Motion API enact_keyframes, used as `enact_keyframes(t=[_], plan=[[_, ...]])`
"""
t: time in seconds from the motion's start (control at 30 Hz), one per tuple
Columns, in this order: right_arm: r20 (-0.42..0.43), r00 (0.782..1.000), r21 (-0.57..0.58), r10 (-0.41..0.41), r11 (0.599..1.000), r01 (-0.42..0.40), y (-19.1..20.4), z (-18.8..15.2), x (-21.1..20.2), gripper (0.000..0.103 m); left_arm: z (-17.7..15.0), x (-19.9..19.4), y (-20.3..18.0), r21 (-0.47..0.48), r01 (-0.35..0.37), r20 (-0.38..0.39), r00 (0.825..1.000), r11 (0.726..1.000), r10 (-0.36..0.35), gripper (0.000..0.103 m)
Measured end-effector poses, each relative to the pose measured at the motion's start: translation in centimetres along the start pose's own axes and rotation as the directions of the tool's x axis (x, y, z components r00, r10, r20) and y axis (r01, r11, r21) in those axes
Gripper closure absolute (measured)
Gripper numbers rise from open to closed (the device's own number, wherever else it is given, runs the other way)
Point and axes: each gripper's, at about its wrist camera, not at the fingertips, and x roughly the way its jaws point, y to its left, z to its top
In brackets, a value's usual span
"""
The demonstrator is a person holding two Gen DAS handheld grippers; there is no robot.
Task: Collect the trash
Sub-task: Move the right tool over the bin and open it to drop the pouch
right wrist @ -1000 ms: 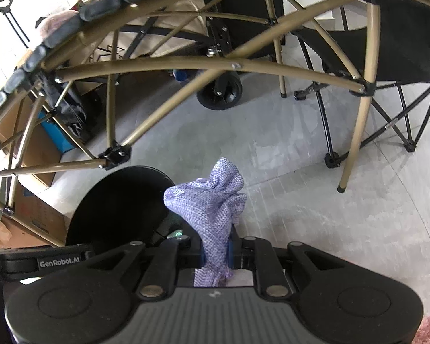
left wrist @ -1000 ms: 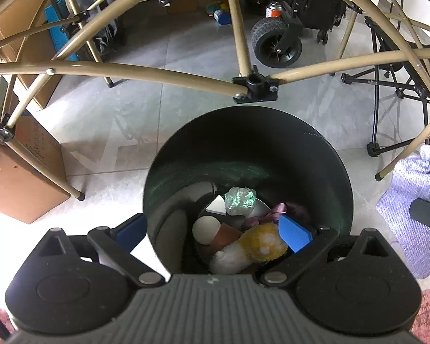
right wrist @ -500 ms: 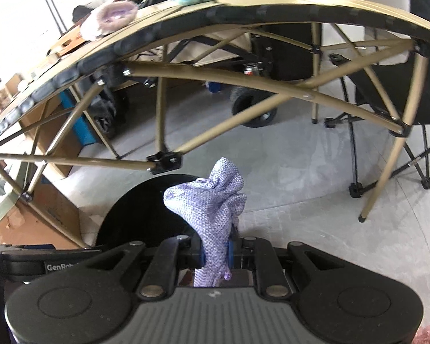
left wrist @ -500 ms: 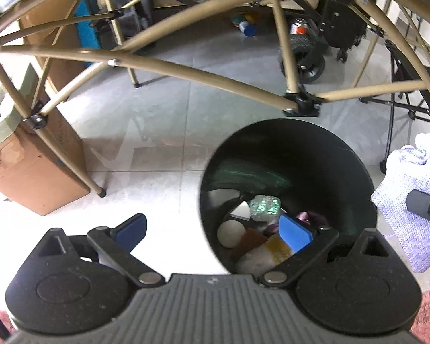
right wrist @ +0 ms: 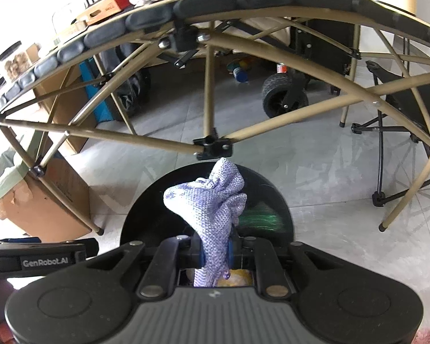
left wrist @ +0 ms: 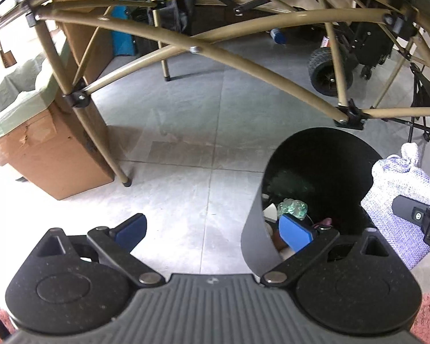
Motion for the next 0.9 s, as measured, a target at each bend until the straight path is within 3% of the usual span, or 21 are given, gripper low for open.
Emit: enact_keyframes(t=[0.37, 0.5, 0.57, 0.6, 0.67, 0.7, 0.9], plan=[[-0.049, 0.999, -0.034, -0.003, 0.999, 0.001, 2.3, -0.2, 2.2, 0.089, -0.3, -0.3, 2.1, -0.032, -0.003, 0.0, 1.0, 0.999, 0.003, 0.002], [-0.068, 0.998, -0.034, -0.013, 0.999, 0.01, 2.3, -0.3, 2.7, 0.08, -0.5, -0.4, 2.3, -0.041, -0.007, -0.004, 1.0, 0.999, 0.006, 0.002], [-0.075, 0.997, -0.032, -0.022, 0.999, 0.02, 2.3, -0.3, 2.9, 0.07, -0.5, -0.4, 2.5, -0.046, -0.007, -0.006, 1.0, 0.999, 0.006, 0.002], [-0.078, 0.997, -0.031, -0.025, 0.999, 0.023, 2.3, -0.4, 2.9, 0.056, -0.6, -0.4, 2.6, -0.048, -0.006, -0.005, 1.0, 0.999, 0.006, 0.002], [-0.087, 0.996, -0.034, -0.037, 0.999, 0.035, 2.3, -0.5, 3.0, 0.014, -0.6, -0.4, 2.6, -0.049, -0.006, -0.004, 1.0, 0.999, 0.006, 0.002], [-0.089, 0.995, -0.042, -0.049, 0.998, 0.046, 2.4, -0.5, 3.1, 0.007, -0.6, -0.4, 2.6, -0.048, -0.006, -0.004, 1.0, 0.999, 0.006, 0.002], [-0.096, 0.993, -0.042, -0.067, 0.997, 0.063, 1.9, -0.5, 3.2, 0.0, -0.6, -0.3, 2.5, -0.042, -0.006, -0.007, 1.0, 0.999, 0.006, 0.002]])
